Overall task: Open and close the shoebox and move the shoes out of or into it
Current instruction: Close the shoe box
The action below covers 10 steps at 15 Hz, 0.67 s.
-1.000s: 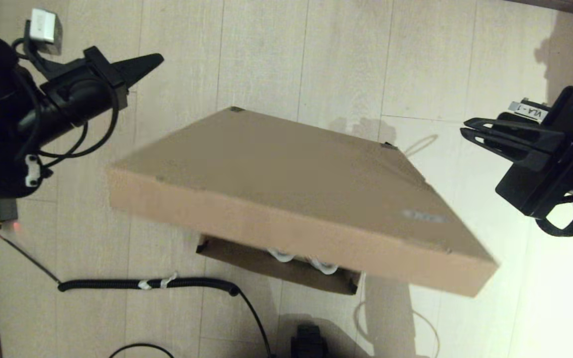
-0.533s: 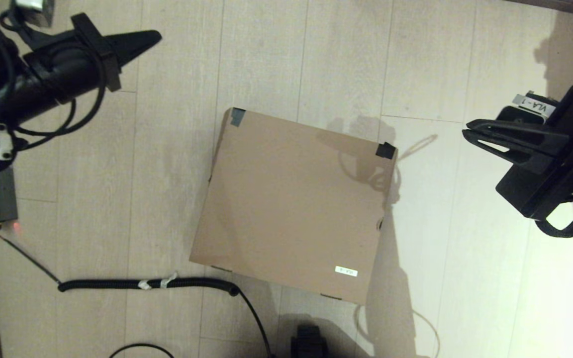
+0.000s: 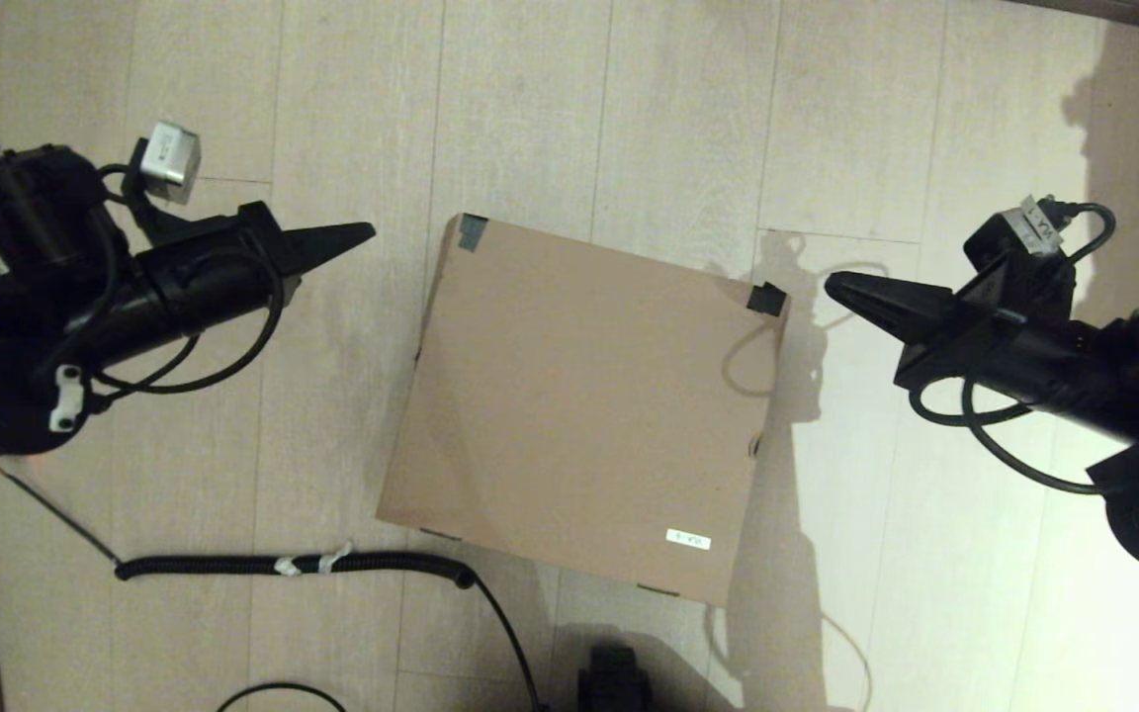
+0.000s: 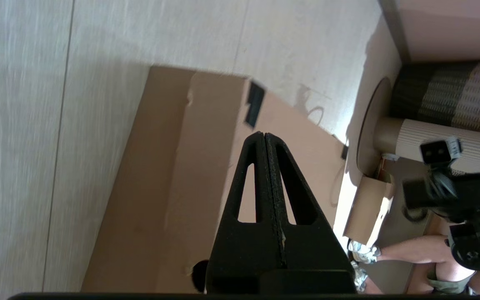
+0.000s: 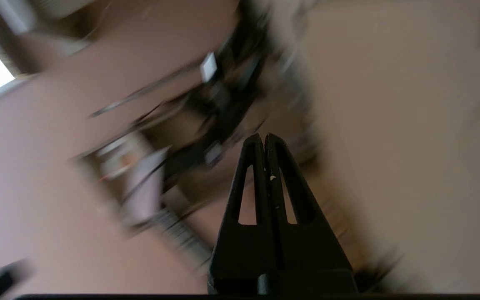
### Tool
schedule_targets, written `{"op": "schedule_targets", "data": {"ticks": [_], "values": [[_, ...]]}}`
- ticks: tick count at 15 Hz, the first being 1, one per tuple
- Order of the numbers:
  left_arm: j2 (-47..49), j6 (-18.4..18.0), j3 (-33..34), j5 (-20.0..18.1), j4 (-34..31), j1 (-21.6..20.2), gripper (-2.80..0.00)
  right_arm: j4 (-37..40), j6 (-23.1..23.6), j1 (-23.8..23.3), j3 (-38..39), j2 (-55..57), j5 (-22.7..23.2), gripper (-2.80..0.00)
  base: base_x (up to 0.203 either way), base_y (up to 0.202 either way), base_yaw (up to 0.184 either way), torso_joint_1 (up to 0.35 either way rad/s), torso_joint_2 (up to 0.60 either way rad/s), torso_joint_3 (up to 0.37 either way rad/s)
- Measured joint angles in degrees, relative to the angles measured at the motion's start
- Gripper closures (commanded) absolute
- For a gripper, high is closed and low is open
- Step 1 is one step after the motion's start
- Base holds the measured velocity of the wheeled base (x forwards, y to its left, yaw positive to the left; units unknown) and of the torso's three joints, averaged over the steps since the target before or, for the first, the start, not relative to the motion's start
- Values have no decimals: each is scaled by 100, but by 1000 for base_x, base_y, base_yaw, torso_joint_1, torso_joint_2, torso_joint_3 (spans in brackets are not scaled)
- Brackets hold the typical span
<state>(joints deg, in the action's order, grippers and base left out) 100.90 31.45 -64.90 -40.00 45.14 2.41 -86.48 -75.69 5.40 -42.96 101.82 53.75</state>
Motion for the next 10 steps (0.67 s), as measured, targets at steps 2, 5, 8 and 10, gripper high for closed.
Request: {"op": "schedule_targets", "data": {"ticks": [2, 5, 8, 10], "values": [[35, -51, 21, 245, 9, 150, 0, 432, 1166, -22, 18, 100, -683, 0, 0, 0, 0, 0, 0, 0], [65, -365, 38, 424, -22, 328, 0, 1625, 3446, 162, 3, 118, -2373, 0, 0, 0, 0, 0, 0, 0], [128, -809, 40, 717, -66, 466, 0, 3391, 5187, 473, -186, -223, -4303, 0, 0, 0, 0, 0, 0, 0], [252, -1396, 85, 1012, -60, 496, 0, 4824, 5911, 754, -451, -474, -5539, 0, 0, 0, 0, 0, 0, 0]]}}
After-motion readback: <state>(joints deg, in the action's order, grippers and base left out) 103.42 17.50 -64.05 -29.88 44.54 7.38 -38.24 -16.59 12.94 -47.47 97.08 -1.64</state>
